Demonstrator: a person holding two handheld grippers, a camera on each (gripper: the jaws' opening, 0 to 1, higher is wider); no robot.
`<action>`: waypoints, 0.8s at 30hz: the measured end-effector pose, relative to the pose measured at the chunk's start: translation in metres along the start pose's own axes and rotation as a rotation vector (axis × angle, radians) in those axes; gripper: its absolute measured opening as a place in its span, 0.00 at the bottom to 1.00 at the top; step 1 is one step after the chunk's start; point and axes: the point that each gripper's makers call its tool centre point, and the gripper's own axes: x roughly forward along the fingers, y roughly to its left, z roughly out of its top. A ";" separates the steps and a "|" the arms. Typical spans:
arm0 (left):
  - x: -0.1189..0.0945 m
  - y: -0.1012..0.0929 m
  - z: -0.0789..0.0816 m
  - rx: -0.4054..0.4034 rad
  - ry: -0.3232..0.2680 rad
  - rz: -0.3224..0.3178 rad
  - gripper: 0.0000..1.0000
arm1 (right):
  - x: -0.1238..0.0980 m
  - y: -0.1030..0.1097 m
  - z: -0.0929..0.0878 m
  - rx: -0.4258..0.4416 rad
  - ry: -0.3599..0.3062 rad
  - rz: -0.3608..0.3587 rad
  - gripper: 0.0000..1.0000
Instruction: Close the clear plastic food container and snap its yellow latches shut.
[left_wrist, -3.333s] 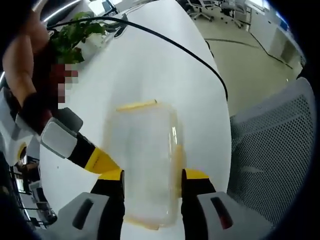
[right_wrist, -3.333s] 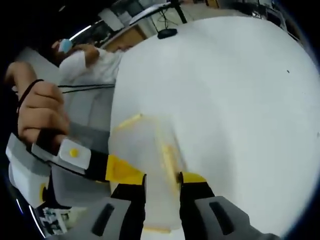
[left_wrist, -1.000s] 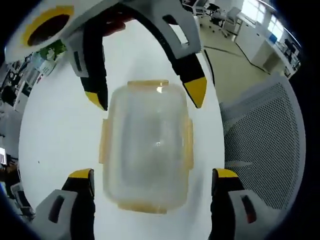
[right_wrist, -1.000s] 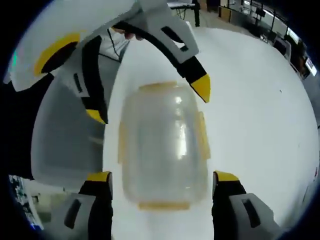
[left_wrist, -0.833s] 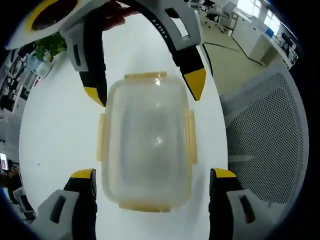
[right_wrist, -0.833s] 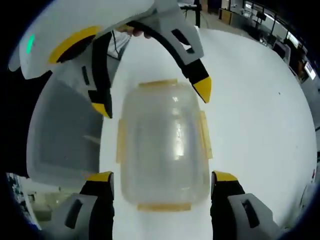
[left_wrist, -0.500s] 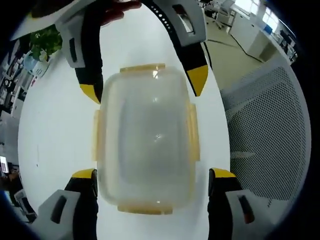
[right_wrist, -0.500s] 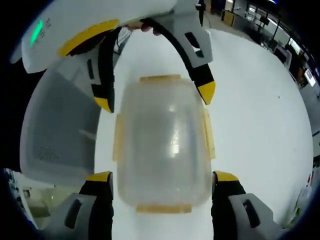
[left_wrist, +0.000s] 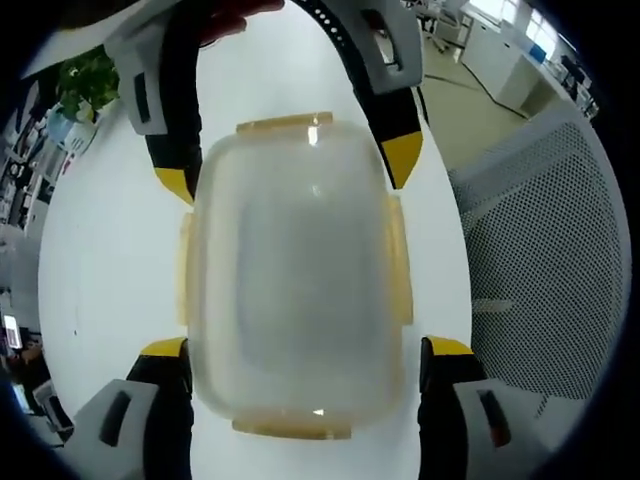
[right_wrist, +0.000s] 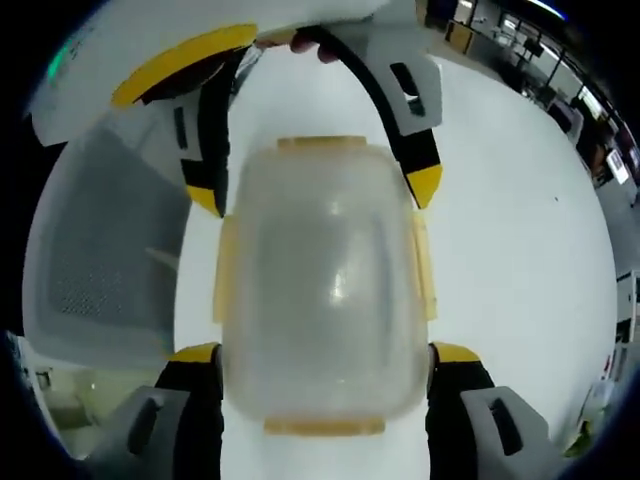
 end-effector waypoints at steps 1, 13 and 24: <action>0.001 0.000 -0.001 0.000 0.004 0.004 0.97 | 0.001 0.000 0.000 -0.003 0.003 -0.005 0.86; 0.004 0.006 0.000 -0.023 0.012 0.042 0.90 | 0.000 -0.001 0.000 0.010 -0.008 -0.012 0.85; 0.004 0.005 0.000 -0.019 0.007 0.046 0.90 | 0.000 -0.001 0.000 0.007 -0.010 -0.010 0.85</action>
